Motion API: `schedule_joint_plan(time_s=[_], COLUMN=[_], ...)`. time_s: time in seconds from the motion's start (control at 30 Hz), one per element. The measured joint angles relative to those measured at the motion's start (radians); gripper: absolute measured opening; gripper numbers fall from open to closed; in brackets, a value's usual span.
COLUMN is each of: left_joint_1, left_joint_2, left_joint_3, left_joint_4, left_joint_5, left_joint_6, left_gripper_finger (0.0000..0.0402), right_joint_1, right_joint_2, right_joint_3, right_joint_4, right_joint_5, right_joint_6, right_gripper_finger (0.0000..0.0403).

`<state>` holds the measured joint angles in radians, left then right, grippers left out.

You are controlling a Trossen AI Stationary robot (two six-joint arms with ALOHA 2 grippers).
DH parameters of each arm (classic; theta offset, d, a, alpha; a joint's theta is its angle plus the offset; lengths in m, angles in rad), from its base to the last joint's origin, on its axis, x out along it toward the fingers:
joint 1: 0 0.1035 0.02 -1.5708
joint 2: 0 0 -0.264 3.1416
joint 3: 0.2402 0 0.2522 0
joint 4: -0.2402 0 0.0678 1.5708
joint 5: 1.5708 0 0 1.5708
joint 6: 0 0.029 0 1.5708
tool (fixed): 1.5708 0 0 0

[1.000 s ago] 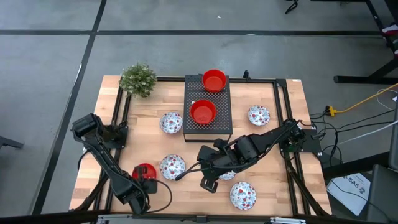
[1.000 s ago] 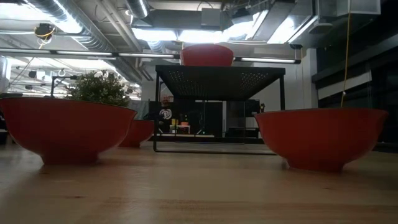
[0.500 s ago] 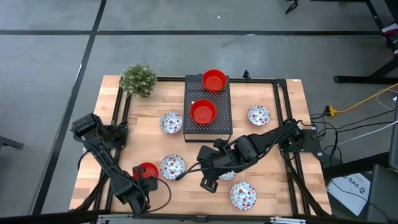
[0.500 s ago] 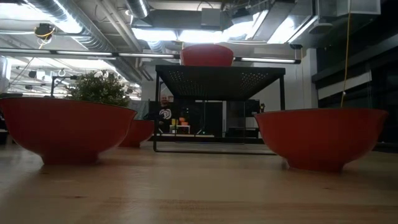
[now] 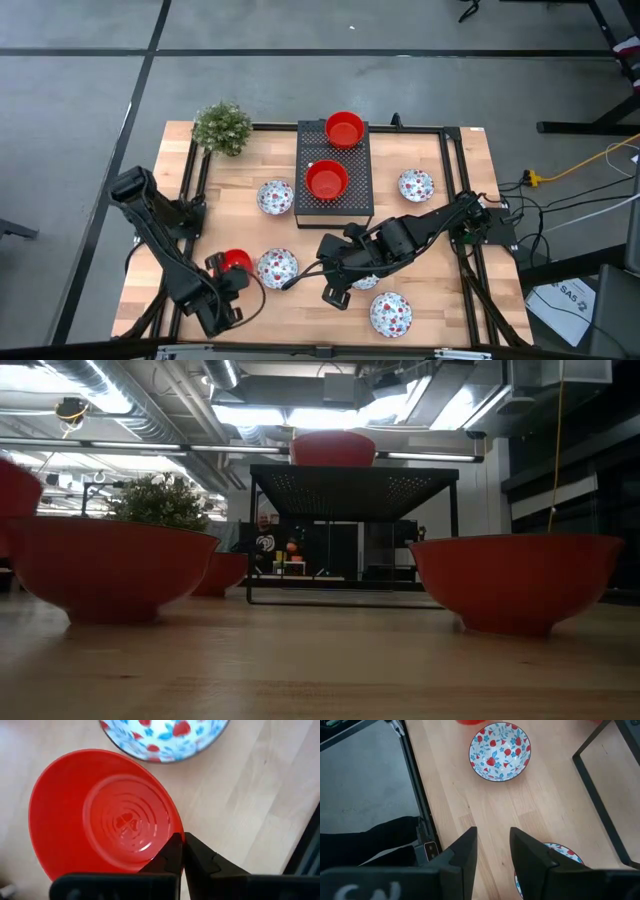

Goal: Pick & Place Mini bowls
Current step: Stack the red bowl on top of the bottom red bowls on the shelf

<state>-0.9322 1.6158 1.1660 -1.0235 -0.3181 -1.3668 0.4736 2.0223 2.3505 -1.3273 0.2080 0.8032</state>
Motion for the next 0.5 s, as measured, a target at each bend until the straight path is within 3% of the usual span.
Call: schedule_joint_plan(time_s=[0.5], left_joint_1=[0.111], left_joint_2=[-0.227], left_joint_3=[0.0], left_joint_4=[-0.047], left_joint_5=[-0.133], left_joint_6=[0.041], left_gripper_finger=[0.0002], right_joint_1=[0.0], right_joint_2=[0.0], right_joint_3=[0.0], right_joint_4=[0.0], right_joint_5=[0.0], right_joint_6=[0.0], right_gripper_finger=[0.0116])
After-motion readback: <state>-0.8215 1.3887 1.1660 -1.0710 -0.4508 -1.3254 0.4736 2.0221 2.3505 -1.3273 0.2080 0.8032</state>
